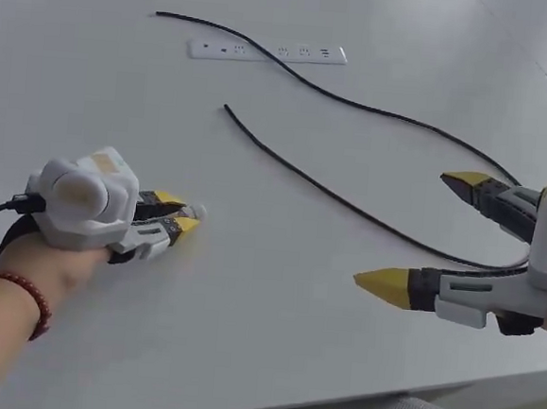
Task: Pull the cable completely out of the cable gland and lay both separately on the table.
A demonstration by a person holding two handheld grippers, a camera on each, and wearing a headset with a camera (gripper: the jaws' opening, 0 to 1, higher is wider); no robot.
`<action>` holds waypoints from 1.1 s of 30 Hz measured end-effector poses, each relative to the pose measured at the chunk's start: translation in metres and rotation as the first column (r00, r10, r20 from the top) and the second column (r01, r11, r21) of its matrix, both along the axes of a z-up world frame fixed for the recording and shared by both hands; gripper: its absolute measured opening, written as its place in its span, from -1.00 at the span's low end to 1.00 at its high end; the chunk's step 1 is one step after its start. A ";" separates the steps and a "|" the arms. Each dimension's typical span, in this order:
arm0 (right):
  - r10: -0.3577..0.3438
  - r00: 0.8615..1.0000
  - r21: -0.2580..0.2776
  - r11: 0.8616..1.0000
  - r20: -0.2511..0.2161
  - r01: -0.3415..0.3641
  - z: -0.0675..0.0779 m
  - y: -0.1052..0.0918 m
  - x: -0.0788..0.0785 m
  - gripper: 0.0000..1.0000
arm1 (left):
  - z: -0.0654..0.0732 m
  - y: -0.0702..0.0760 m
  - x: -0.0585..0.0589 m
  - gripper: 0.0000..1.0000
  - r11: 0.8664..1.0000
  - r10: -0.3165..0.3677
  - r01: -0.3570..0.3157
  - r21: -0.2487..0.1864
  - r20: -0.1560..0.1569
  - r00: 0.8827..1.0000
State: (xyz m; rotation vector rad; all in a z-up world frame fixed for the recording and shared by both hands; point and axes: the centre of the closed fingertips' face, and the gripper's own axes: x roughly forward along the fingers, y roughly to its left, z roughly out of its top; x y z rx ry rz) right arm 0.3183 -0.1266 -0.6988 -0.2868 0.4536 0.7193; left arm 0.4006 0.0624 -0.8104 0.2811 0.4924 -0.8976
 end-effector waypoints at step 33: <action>0.023 1.000 0.034 0.999 0.018 -0.024 0.007 0.014 0.002 0.89 | 0.112 0.045 -0.041 0.12 0.992 0.073 -0.055 -0.110 0.168 0.983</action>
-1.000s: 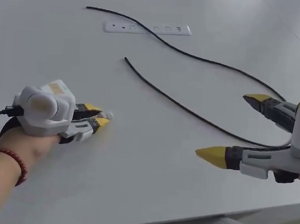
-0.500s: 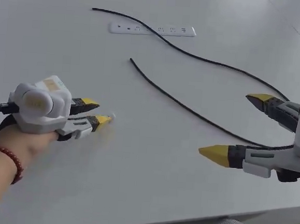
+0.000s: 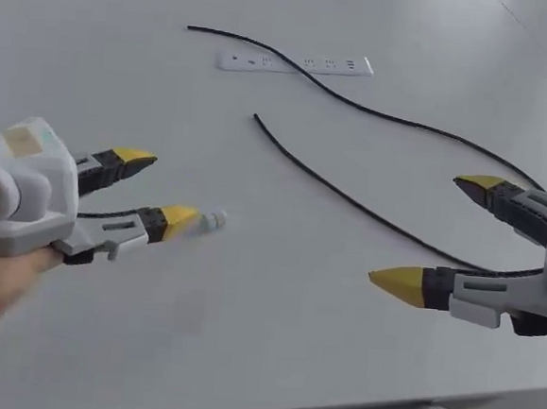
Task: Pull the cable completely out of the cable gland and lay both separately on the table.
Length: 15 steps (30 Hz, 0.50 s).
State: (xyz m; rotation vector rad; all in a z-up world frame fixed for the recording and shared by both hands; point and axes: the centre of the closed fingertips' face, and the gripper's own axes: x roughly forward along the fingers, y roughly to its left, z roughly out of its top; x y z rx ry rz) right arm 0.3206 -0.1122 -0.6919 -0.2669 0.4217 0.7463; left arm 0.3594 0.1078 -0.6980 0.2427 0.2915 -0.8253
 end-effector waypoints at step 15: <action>0.016 1.000 0.005 1.000 0.011 -0.016 0.005 0.003 -0.015 0.88 | 0.012 0.033 -0.049 0.98 0.980 0.167 -0.174 -0.096 -0.079 0.983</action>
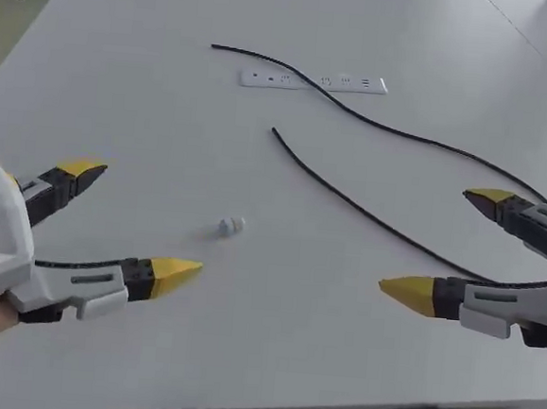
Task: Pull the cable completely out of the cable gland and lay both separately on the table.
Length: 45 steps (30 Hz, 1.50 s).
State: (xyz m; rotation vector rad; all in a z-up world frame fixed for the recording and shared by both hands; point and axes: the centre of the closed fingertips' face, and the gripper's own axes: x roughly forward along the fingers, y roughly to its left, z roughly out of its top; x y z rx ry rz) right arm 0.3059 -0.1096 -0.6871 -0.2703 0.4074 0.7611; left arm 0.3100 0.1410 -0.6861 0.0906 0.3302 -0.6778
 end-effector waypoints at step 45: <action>-0.045 0.999 0.039 0.998 0.006 0.045 -0.010 -0.027 0.004 0.90 | 0.008 0.004 -0.012 0.98 0.995 0.095 -0.094 0.018 -0.009 0.995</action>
